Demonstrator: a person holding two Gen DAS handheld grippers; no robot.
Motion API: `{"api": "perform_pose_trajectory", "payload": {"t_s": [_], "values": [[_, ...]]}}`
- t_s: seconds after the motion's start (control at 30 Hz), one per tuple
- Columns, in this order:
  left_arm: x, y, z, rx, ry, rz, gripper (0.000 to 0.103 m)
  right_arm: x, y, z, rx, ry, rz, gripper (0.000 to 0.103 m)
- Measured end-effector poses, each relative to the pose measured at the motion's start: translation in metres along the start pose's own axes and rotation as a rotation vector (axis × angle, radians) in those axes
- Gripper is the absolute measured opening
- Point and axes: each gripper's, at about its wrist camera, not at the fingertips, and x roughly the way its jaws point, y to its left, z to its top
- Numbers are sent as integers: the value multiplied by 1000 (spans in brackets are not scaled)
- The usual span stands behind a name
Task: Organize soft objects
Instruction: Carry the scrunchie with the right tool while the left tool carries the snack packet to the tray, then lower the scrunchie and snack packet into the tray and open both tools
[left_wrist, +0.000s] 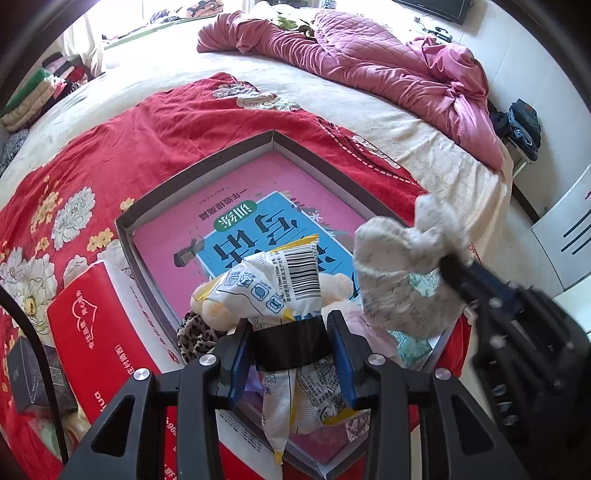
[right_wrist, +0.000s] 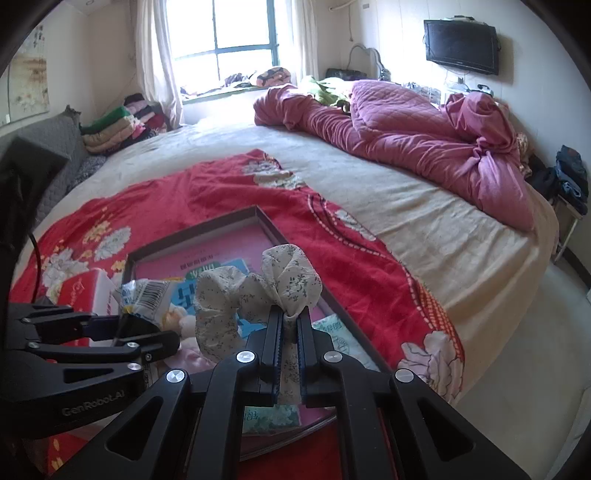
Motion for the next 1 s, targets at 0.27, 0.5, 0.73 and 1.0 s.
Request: {"api": "perform_pose_trajectory", "payload": {"t_s": [0.27,0.5,0.73,1.0], "values": [[6,2,-1,0,6,1,40,28,1,-7,0,39,-40,10],[8,4,0,-6,11,-1,40,37,5,-10,-38,46,-58,20],[8,6,-1,-15,13,-5,40,28,-1,-8,-4,13,-33,34],[10,6,0,-17,13,-13,40,11,-9,-15,23,3,-41,51]]}}
